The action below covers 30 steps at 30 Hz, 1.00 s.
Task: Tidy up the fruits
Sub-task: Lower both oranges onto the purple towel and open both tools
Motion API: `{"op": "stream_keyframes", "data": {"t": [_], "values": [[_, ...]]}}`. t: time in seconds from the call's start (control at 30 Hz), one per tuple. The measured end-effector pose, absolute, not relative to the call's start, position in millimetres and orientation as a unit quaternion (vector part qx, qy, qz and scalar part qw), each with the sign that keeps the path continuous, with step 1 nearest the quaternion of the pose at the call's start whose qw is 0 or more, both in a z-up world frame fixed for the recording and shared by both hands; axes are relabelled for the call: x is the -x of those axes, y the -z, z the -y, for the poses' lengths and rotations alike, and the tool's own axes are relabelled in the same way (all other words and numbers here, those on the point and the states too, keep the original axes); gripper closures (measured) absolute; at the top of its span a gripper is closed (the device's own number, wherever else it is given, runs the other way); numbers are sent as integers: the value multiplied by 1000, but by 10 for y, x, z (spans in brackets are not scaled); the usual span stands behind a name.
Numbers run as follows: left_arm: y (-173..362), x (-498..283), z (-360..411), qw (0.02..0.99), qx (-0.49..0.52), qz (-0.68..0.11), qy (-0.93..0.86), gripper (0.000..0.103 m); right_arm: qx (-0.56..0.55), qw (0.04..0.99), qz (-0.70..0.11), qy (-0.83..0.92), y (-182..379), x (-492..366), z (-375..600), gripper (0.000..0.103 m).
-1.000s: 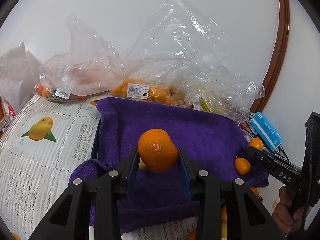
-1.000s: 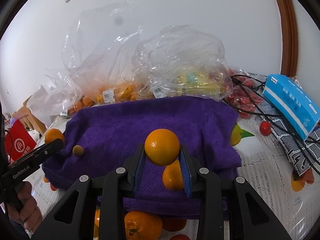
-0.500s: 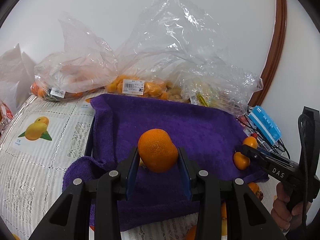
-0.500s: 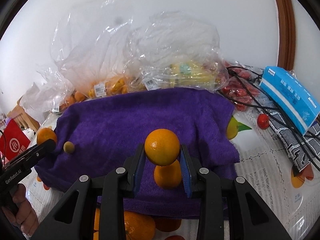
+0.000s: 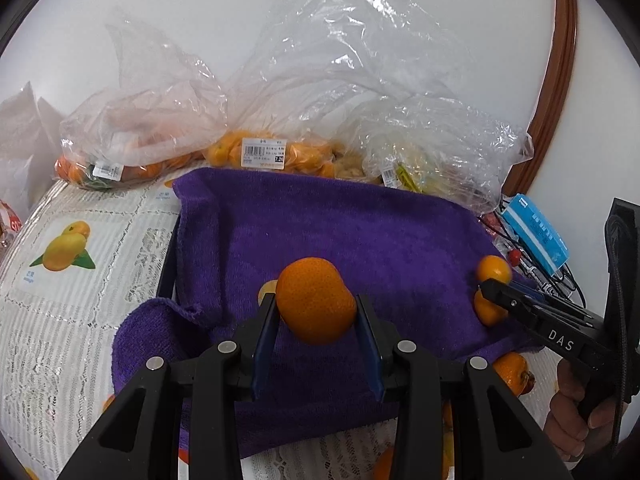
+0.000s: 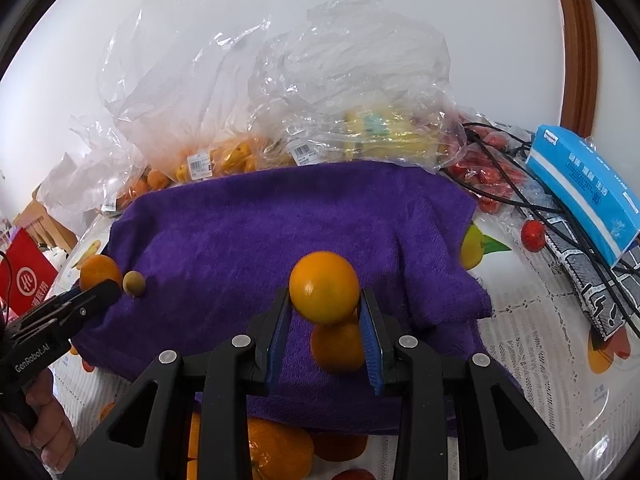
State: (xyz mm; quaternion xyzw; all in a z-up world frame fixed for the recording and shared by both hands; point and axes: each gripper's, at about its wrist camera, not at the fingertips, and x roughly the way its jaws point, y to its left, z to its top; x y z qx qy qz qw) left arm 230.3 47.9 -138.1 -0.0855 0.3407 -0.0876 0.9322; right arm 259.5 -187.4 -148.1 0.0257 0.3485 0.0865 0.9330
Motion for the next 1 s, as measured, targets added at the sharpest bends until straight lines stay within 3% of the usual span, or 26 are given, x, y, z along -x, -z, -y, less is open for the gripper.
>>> {"op": "stream_keyframes", "data": {"t": [0.47,0.57,0.67,0.8,1.0], "values": [[1437,-2352,-412,924,75,-365,92,67,-22,934,-345,-90,1476,-2569,1858,69],[1428,-2335,-403,925,72,-362,92,67,-25,935,-343,-90,1457,-2552,1857,65],[1390,-2302,-382,929,67,-351,100,55,-21,937,-338,-87,1434,-2524,1839,59],[1334,-2256,-375,933,65,-339,104,53,-14,940,-329,-89,1405,-2487,1803,50],[1303,-2237,-395,935,71,-333,102,52,-7,942,-323,-93,1383,-2449,1764,49]]}}
